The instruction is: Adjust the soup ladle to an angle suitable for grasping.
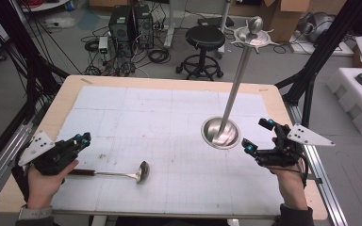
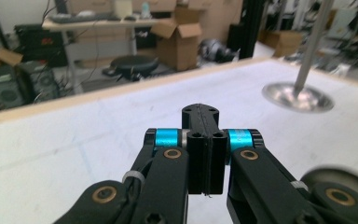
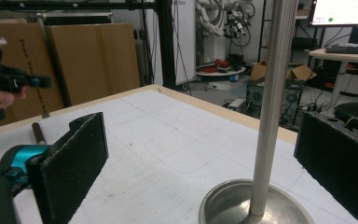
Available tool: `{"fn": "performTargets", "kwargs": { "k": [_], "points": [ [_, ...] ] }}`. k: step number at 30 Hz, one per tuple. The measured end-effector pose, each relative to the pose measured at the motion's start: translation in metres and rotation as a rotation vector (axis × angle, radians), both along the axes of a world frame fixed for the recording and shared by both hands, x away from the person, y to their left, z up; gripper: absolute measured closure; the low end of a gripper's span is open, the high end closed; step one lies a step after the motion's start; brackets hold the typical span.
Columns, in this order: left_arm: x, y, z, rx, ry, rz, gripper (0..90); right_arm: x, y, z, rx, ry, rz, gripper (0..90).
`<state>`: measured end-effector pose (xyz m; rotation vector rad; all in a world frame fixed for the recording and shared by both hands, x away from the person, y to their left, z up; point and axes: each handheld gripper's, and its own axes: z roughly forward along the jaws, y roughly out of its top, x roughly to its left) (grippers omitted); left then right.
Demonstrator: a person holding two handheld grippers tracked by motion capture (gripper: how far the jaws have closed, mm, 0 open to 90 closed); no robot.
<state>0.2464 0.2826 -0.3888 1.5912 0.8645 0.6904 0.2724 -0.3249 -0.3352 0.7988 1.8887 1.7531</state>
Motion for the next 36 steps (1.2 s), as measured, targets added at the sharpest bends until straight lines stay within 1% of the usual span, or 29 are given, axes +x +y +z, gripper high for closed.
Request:
{"fn": "performTargets", "kwargs": {
  "k": [1, 2, 3, 4, 5, 6, 7, 10, 14, 16, 17, 20, 22, 24, 27, 30, 32, 36],
  "points": [
    [-0.002, 0.003, -0.005, -0.001, 0.017, 0.015, 89.7, 0.000, 0.000, 0.000, 0.008, -0.004, 0.006, 1.4],
    [-0.004, 0.006, -0.010, -0.011, 0.031, 0.025, 89.7, 0.000, 0.000, 0.000, 0.012, -0.001, 0.007, 1.4],
    [-0.006, 0.010, -0.015, -0.023, 0.038, 0.033, 89.8, 0.000, 0.000, 0.001, 0.010, 0.000, 0.006, 1.4],
    [-0.007, 0.013, -0.020, -0.029, 0.056, 0.034, 89.8, 0.000, 0.000, 0.001, 0.014, -0.001, 0.009, 1.4],
    [-0.008, 0.015, -0.023, -0.023, 0.074, 0.041, 89.8, 0.000, 0.000, 0.001, 0.014, -0.001, 0.009, 1.4],
    [-0.009, 0.018, -0.028, -0.007, 0.086, 0.051, 89.8, 0.001, 0.001, 0.002, 0.010, -0.004, 0.011, 1.4],
    [-0.009, 0.019, -0.030, -0.003, 0.096, 0.050, 89.8, 0.001, 0.001, 0.002, 0.010, -0.007, 0.012, 1.4],
    [-0.012, 0.020, -0.036, 0.033, 0.112, 0.045, 89.8, 0.002, 0.002, 0.002, 0.010, -0.002, 0.016, 1.4],
    [-0.017, 0.020, -0.044, 0.047, 0.136, 0.036, 89.8, 0.003, 0.002, 0.001, 0.004, -0.002, 0.013, 1.4],
    [-0.020, 0.021, -0.047, 0.051, 0.156, 0.039, 89.8, 0.003, 0.002, 0.001, 0.006, -0.002, 0.011, 1.4],
    [-0.022, 0.022, -0.049, 0.054, 0.167, 0.039, 89.8, 0.003, 0.002, 0.001, 0.008, 0.004, 0.013, 1.4],
    [-0.027, 0.022, -0.054, 0.063, 0.183, 0.039, 89.8, 0.004, 0.002, 0.000, 0.005, 0.003, 0.013, 1.4],
    [-0.028, 0.022, -0.056, 0.058, 0.201, 0.034, 89.8, 0.004, 0.003, 0.000, 0.007, 0.008, 0.012, 1.4],
    [-0.030, 0.020, -0.058, 0.068, 0.204, 0.022, 89.8, 0.005, 0.004, -0.001, 0.000, 0.010, 0.015, 1.4],
    [-0.033, 0.017, -0.060, 0.087, 0.220, 0.015, 89.8, 0.006, 0.008, -0.002, -0.002, 0.015, 0.020, 1.4],
    [-0.036, 0.016, -0.061, 0.085, 0.236, -0.002, 89.8, 0.005, 0.009, 0.000, -0.001, 0.013, 0.029, 1.4],
    [-0.037, 0.017, -0.062, 0.086, 0.250, -0.004, 89.8, 0.005, 0.010, 0.000, -0.002, 0.007, 0.031, 1.4],
    [-0.039, 0.019, -0.065, 0.101, 0.263, -0.005, 89.8, 0.006, 0.009, 0.000, -0.002, 0.007, 0.030, 1.4]
  ]
}}
